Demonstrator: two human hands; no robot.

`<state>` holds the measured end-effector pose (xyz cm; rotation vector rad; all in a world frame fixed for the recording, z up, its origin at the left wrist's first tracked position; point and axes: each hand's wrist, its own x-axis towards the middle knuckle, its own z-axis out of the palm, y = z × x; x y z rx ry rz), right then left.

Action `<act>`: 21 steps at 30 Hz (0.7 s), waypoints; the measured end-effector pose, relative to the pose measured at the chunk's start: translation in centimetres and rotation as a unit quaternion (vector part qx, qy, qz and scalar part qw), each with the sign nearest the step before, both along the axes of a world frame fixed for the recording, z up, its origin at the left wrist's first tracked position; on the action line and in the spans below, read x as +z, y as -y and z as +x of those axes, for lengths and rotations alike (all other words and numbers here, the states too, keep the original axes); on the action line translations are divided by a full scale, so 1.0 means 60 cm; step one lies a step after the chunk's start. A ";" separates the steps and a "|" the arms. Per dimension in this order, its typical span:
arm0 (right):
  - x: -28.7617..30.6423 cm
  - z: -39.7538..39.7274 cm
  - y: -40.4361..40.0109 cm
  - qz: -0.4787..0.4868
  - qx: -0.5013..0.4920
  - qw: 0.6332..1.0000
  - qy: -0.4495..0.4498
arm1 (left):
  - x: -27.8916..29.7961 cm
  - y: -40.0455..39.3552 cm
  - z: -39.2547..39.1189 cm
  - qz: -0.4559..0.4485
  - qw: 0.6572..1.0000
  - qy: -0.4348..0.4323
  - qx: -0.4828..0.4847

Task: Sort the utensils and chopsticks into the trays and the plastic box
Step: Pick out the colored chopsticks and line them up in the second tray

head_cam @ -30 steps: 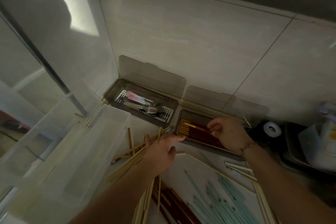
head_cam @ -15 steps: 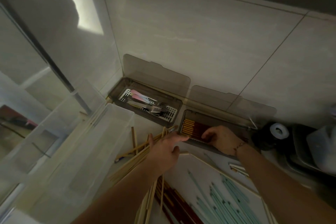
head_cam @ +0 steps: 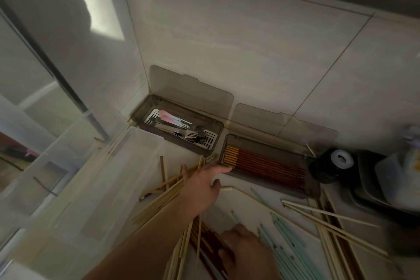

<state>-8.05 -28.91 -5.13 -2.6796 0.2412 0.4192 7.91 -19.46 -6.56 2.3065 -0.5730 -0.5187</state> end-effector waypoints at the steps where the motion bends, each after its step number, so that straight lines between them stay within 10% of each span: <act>1: -0.009 -0.006 -0.010 -0.017 -0.001 1.000 -0.020 | 0.001 0.001 -0.001 0.003 1.000 -0.001 0.001; 11: -0.031 -0.030 -0.038 -0.182 -0.063 0.980 0.054 | 0.002 0.002 -0.004 0.001 1.000 -0.007 -0.002; 21: 0.053 -0.018 -0.008 0.104 -0.234 0.962 0.100 | -0.002 0.001 -0.001 0.009 1.000 -0.004 -0.007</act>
